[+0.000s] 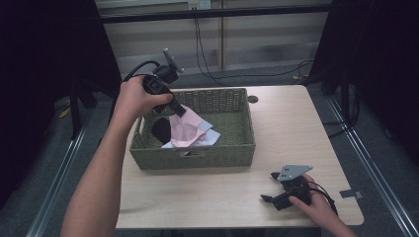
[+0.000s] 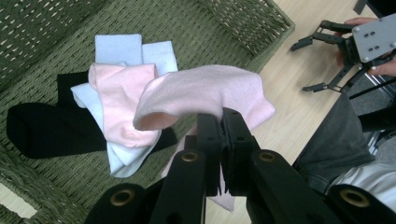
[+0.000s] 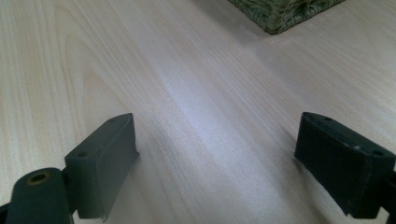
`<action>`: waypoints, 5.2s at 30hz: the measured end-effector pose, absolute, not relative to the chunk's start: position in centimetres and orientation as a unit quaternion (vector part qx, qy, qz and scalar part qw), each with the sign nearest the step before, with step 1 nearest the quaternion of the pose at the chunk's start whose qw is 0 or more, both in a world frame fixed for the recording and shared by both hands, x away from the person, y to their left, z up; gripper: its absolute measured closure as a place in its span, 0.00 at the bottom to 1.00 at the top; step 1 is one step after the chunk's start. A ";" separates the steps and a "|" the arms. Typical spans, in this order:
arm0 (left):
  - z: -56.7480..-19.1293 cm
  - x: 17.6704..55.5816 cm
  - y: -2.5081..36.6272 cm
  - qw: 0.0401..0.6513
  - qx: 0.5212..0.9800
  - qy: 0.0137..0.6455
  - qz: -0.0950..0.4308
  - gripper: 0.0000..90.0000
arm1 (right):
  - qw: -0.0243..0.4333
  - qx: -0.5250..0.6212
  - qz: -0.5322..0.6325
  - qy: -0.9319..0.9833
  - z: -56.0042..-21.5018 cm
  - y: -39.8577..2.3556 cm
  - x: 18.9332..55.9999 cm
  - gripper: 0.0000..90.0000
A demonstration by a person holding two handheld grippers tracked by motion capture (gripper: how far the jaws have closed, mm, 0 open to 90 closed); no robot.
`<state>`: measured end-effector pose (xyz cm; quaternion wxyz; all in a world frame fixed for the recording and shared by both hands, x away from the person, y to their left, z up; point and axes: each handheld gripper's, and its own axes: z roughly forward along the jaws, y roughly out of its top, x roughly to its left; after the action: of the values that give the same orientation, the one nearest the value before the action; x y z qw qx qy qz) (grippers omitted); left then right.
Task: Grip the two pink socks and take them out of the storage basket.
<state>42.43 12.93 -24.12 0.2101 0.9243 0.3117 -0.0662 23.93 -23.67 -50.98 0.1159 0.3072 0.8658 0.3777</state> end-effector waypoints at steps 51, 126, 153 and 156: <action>-24.0 36.4 10.0 0.225 0.949 0.199 -0.098 0.96 | 0.117 0.307 0.379 0.865 -51.0 -23.7 23.9 0.13; -31.6 34.8 7.0 0.207 0.956 0.186 -0.098 0.72 | 0.114 0.309 0.378 0.865 -51.0 -23.6 23.9 0.13; -33.3 40.7 9.0 0.239 0.940 0.242 -0.018 0.37 | 0.114 0.309 0.378 0.865 -51.0 -23.6 23.9 0.13; -34.4 42.2 9.7 0.236 0.936 0.261 -0.017 0.37 | 0.114 0.309 0.378 0.865 -51.0 -23.6 23.9 0.13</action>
<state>42.16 9.72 -34.40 0.2364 0.9357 0.2611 -0.0167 23.89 -23.64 -51.00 0.1137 0.3090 0.8653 0.3780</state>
